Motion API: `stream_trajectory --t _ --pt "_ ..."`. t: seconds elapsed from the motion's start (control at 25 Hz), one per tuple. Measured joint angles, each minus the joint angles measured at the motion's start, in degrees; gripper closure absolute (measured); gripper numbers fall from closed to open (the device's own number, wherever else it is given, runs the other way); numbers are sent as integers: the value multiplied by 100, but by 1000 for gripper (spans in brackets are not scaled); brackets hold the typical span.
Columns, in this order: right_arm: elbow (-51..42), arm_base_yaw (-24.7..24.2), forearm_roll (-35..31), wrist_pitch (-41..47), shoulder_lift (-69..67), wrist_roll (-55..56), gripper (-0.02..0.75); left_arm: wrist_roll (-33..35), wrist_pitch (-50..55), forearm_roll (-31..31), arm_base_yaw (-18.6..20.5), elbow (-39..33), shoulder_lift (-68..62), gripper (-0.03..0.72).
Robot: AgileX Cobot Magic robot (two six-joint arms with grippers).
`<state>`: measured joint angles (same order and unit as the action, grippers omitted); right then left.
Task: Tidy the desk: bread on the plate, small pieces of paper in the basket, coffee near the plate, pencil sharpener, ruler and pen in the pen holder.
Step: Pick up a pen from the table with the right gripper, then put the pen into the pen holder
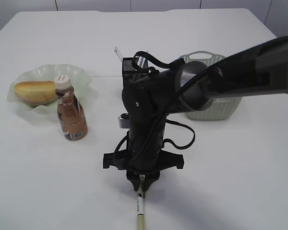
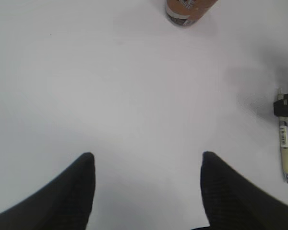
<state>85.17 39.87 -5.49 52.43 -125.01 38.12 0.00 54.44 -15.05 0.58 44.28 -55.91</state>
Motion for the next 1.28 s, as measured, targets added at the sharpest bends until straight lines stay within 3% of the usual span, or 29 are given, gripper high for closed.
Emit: stream_trajectory --t 0.4,0.64,0.96,1.28 --pt "0 -84 -127 -602 481 -260 647 0 -4 0 0 0 0 185" --pt "0 -608 -54 -1461 1298 -268 647 0 18 0 0 0 0 185" --pt "-8 -1456 744 -3178 1768 -268 647 0 24 11 0 0 0 185" --pt "-36 -1902 1417 -5441 1481 -268 647 0 1 50 0 0 0 185"
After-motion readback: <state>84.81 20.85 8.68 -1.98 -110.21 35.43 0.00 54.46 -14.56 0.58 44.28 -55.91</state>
